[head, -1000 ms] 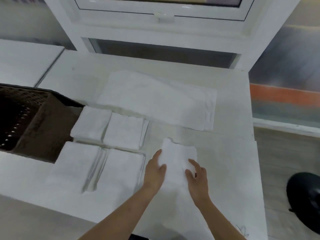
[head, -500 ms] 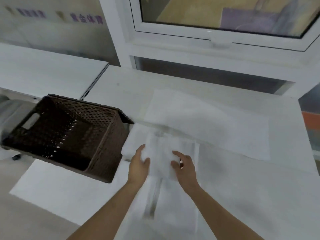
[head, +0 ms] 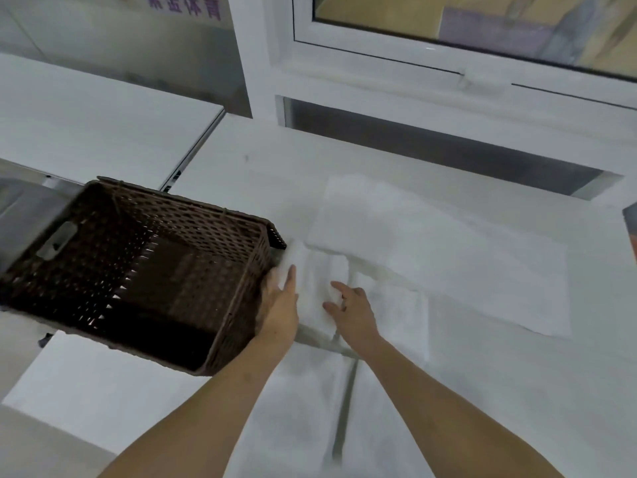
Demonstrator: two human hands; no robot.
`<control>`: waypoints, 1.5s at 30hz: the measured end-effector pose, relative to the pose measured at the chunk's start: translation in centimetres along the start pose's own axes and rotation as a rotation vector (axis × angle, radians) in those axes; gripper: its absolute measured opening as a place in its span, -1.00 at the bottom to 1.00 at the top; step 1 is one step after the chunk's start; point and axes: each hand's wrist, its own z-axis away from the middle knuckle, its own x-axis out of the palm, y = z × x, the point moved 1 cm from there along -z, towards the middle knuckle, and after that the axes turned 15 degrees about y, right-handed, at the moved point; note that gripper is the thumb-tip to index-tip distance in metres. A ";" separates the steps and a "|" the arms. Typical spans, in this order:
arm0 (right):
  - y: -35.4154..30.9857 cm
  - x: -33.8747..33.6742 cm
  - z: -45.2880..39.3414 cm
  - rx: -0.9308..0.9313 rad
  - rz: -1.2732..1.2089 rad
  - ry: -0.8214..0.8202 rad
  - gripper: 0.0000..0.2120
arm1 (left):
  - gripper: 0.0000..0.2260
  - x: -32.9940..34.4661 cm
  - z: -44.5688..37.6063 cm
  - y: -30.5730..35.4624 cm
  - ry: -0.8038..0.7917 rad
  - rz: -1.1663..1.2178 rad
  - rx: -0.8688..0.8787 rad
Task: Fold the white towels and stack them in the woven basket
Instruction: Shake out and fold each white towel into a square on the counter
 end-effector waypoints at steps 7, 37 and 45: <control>1.4 0.4 0.1 -0.116 0.411 -0.099 -0.52 | -0.45 3.1 0.3 -1.8 -0.240 -0.353 0.154; 27.6 -32.5 2.2 -0.026 0.595 0.285 -0.62 | -0.58 23.2 13.5 30.3 -0.232 -0.189 0.635; 37.8 -37.3 1.1 0.011 0.612 0.172 -0.54 | -0.72 33.1 13.5 39.4 -0.235 -0.118 0.696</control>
